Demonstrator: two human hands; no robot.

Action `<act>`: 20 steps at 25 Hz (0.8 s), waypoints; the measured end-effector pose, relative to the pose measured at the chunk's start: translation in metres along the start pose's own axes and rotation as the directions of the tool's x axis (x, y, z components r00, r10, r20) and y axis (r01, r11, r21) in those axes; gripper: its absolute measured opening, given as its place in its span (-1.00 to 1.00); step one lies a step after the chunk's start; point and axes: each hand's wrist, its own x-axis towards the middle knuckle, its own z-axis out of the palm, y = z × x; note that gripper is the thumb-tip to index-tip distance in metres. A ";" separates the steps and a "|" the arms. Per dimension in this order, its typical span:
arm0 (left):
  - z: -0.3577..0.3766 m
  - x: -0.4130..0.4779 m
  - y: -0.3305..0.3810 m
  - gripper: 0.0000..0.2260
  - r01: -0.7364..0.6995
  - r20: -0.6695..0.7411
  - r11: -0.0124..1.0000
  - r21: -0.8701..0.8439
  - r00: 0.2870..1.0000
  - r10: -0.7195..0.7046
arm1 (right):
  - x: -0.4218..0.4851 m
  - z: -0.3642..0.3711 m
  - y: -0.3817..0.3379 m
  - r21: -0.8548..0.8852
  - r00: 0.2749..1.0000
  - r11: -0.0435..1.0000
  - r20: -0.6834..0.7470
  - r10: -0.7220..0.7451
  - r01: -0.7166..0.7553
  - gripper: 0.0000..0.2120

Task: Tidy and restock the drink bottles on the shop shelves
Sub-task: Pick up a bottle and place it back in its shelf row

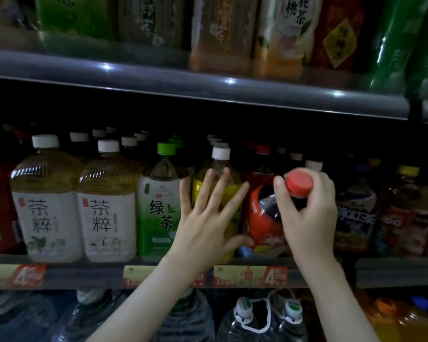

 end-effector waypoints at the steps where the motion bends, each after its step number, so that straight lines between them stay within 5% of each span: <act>1: -0.001 -0.007 0.005 -0.18 -0.018 -0.001 1.000 -0.021 1.000 0.018 | -0.010 -0.006 -0.005 0.023 0.998 1.000 -0.067 -0.014 0.016 -0.67; 5: 0.000 -0.023 0.029 -0.13 -0.049 -0.049 0.998 -0.050 0.998 0.046 | -0.018 -0.014 0.000 0.112 0.992 0.992 -0.108 0.065 -0.053 -0.72; 11: 0.002 0.016 0.050 -0.27 0.063 -0.114 0.994 -0.090 0.991 -0.073 | 0.030 0.007 0.020 -0.038 0.956 0.994 0.274 0.110 -0.103 -0.54; 16: 0.012 0.028 0.052 -0.38 0.091 -0.054 0.996 -0.010 0.994 -0.091 | 0.026 0.000 0.085 -0.275 0.888 0.894 0.204 0.413 -0.353 -0.28; 20: 0.018 0.027 0.059 -0.46 0.059 -0.073 0.998 0.001 0.996 -0.059 | 0.027 -0.016 0.096 -0.183 0.912 0.922 0.170 0.373 -0.342 -0.52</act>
